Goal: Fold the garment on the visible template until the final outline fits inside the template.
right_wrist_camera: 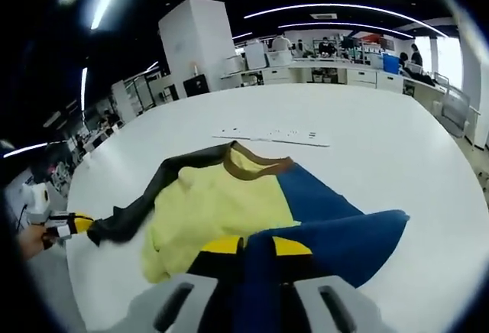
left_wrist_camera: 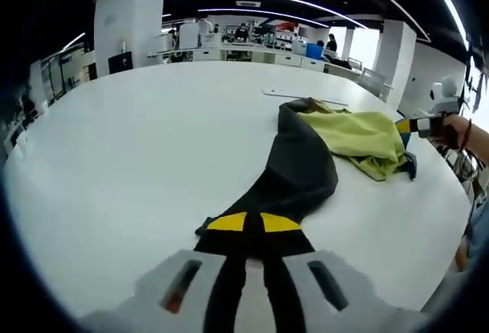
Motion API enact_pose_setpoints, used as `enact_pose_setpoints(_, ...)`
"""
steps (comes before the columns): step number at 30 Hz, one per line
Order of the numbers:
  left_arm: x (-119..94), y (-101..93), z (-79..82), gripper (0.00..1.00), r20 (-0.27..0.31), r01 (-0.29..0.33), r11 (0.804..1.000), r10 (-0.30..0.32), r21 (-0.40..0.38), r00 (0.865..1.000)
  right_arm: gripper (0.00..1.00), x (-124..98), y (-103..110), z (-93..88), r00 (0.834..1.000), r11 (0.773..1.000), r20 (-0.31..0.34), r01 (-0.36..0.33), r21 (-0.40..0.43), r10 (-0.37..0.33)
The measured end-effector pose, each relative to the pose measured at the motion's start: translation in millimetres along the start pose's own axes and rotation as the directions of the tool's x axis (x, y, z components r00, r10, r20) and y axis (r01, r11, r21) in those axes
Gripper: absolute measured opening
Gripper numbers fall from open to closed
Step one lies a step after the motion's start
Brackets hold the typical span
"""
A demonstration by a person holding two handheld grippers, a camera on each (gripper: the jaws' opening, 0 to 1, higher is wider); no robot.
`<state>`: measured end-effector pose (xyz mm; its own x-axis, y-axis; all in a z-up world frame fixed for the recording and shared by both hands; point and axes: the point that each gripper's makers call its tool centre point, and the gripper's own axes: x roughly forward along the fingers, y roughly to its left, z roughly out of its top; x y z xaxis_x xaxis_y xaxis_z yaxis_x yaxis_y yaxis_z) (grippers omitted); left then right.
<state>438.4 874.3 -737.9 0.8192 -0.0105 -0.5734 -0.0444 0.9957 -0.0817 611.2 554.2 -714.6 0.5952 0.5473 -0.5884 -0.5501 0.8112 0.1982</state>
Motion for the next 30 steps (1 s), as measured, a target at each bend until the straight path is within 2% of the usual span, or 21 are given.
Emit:
enact_pose_setpoints(3,-2,-2.5,6.6,0.28,0.025,0.0,1.0,-0.001,0.005,1.0,0.32,-11,-3,1.5,1.0,1.0,0.009,0.015,-0.011,-0.015)
enact_pose_setpoints(5,-3,-5.2,12.4,0.36,0.047,0.008,1.0,-0.008,0.004,0.999,0.4,-19,-5,-0.3,1.0,1.0,0.012,0.018,-0.004,-0.018)
enact_pose_setpoints(11,-5,-24.6,25.3,0.47,0.093,0.059,0.998,-0.06,0.016,0.994,0.53,-40,-11,-21.5,0.998,0.998,-0.022,0.055,0.009,-0.055)
enact_pose_setpoints(18,-4,-51.5,28.3,0.53,0.101,0.12,0.992,-0.123,0.031,0.987,0.54,-51,-6,-58.3,0.994,0.996,-0.082,0.075,0.045,-0.071)
enact_pose_setpoints(21,-3,-64.5,28.8,0.53,0.101,0.146,0.989,-0.149,0.036,0.984,0.54,-53,-2,-66.7,0.993,0.995,-0.086,0.083,0.063,-0.077)
enact_pose_setpoints(26,-1,-84.6,31.4,0.51,0.107,0.19,0.98,-0.195,0.057,0.975,0.52,-54,9,-75.9,0.992,0.994,-0.084,0.101,0.042,-0.098)
enact_pose_setpoints(30,3,-111.0,31.2,0.47,0.105,0.245,0.967,-0.252,0.075,0.962,0.47,-51,15,-80.5,0.991,0.993,-0.08,0.108,0.039,-0.104)
